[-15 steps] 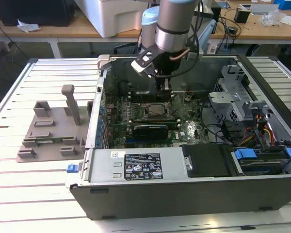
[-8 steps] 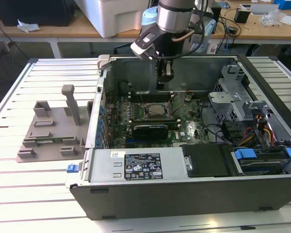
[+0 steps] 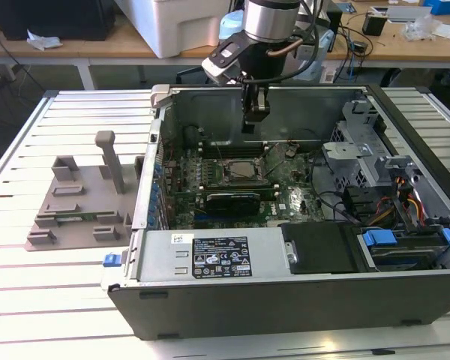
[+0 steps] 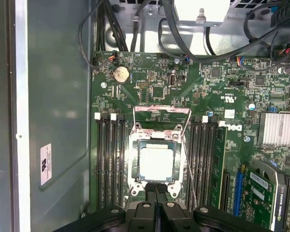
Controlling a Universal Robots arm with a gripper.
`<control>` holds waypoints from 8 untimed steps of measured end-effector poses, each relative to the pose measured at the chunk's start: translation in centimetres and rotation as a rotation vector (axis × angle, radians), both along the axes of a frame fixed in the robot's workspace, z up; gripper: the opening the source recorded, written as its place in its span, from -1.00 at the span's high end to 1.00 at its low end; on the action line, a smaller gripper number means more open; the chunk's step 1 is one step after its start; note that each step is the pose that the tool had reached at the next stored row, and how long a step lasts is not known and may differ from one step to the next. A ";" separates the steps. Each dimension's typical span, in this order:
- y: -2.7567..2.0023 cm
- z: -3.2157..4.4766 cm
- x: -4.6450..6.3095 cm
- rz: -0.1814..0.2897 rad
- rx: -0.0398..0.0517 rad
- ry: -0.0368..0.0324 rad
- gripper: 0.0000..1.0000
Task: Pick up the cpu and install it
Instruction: 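Place the cpu into insertion slot, then close the cpu cover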
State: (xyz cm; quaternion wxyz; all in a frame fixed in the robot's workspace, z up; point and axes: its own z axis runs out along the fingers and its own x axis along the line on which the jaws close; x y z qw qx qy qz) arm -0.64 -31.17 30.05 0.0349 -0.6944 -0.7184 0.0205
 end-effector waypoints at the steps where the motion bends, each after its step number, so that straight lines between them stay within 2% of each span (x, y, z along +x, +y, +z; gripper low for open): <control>1: 0.00 0.00 0.0 0.000 0.0000 0.0000 0.79; 6: 0.00 0.01 0.0 0.000 0.0002 0.0000 0.79; 8: 0.00 0.01 0.4 0.000 0.0001 0.0000 0.79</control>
